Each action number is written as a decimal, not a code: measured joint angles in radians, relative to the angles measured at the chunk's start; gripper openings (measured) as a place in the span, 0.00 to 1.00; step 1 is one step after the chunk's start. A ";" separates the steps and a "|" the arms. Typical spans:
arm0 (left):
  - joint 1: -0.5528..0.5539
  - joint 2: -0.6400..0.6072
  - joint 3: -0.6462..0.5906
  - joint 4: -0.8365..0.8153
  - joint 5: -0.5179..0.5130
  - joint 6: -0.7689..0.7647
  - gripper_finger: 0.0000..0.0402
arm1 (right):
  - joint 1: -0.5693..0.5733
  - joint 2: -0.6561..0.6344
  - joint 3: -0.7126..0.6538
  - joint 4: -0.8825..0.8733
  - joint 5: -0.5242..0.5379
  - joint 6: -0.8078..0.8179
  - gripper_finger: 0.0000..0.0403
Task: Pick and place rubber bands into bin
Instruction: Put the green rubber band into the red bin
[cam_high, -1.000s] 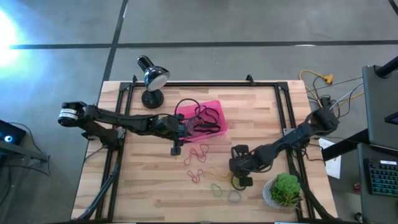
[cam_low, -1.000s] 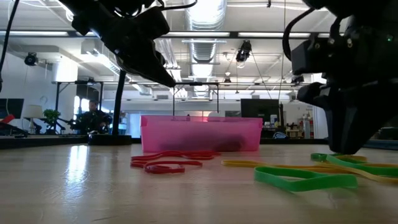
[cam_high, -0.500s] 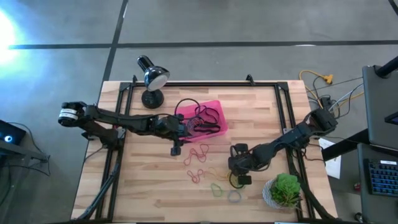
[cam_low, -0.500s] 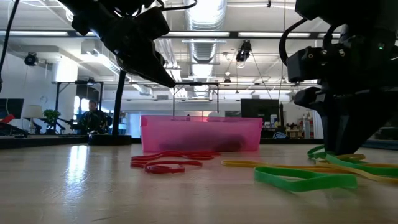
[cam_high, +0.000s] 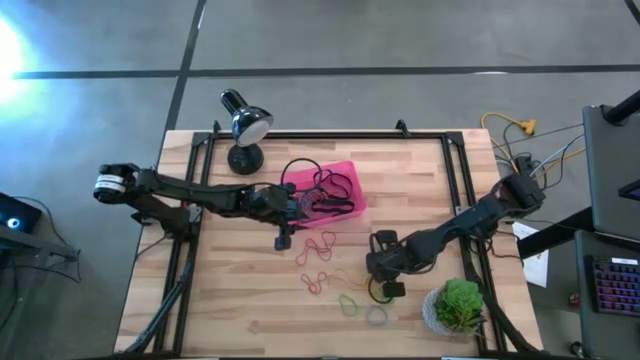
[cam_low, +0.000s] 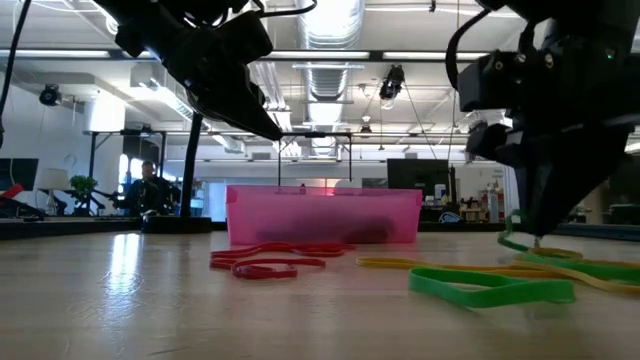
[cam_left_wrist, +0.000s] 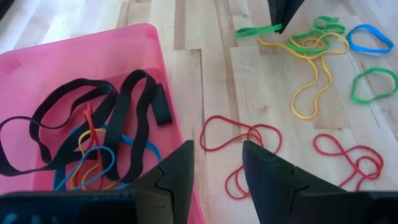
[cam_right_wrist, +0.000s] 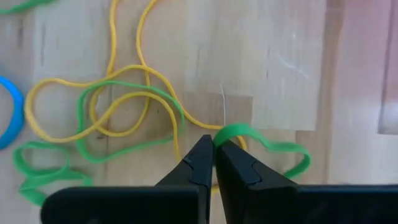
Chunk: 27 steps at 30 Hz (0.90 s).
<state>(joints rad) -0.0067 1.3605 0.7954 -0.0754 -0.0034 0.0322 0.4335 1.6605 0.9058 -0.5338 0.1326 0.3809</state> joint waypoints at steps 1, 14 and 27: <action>0.000 0.000 -0.001 0.000 0.000 0.000 0.30 | 0.000 -0.005 0.011 -0.016 0.000 0.000 0.02; 0.000 0.000 -0.015 0.000 -0.001 -0.001 0.30 | -0.048 -0.085 0.187 -0.119 0.281 -0.271 0.02; -0.001 0.000 -0.017 -0.001 0.000 -0.002 0.30 | -0.399 -0.081 0.250 0.070 0.296 -0.500 0.02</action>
<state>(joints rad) -0.0074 1.3605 0.7780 -0.0761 -0.0034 0.0307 0.0348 1.5792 1.1560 -0.4637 0.4282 -0.1192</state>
